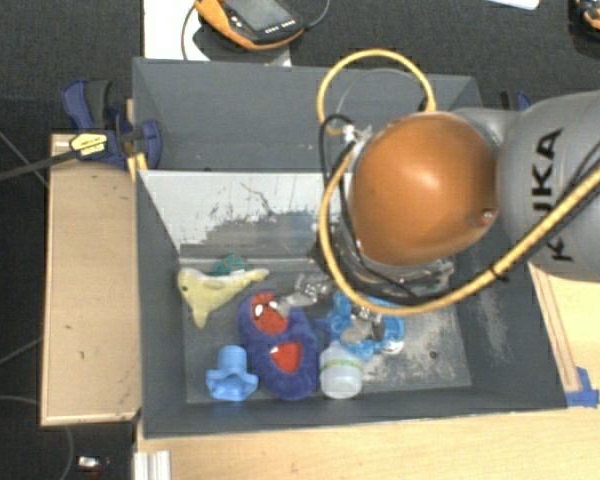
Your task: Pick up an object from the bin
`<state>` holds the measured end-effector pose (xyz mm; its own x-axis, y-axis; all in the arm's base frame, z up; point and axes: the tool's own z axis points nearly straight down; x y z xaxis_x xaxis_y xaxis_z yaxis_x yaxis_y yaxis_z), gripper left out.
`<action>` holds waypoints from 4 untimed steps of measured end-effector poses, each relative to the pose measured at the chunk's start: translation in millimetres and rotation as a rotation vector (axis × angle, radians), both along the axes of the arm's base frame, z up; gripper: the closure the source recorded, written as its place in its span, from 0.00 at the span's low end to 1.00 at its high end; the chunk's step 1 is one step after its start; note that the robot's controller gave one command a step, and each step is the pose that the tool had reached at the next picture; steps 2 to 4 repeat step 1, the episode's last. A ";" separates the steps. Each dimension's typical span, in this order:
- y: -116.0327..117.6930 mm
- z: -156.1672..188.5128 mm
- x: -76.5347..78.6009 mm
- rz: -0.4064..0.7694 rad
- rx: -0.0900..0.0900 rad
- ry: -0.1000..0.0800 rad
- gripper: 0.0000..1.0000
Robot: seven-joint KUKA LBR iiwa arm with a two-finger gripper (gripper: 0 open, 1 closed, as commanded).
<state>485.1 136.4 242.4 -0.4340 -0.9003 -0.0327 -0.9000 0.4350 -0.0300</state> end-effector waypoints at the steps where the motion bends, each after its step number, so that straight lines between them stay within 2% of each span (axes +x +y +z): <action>1: 9.9 -10.9 0.6 0.025 0.000 0.001 0.00; 4: 9.9 -10.9 0.6 0.025 0.000 0.001 0.00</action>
Offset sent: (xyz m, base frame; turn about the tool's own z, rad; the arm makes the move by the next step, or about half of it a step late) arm 0.0129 0.0175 -0.0719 -0.1150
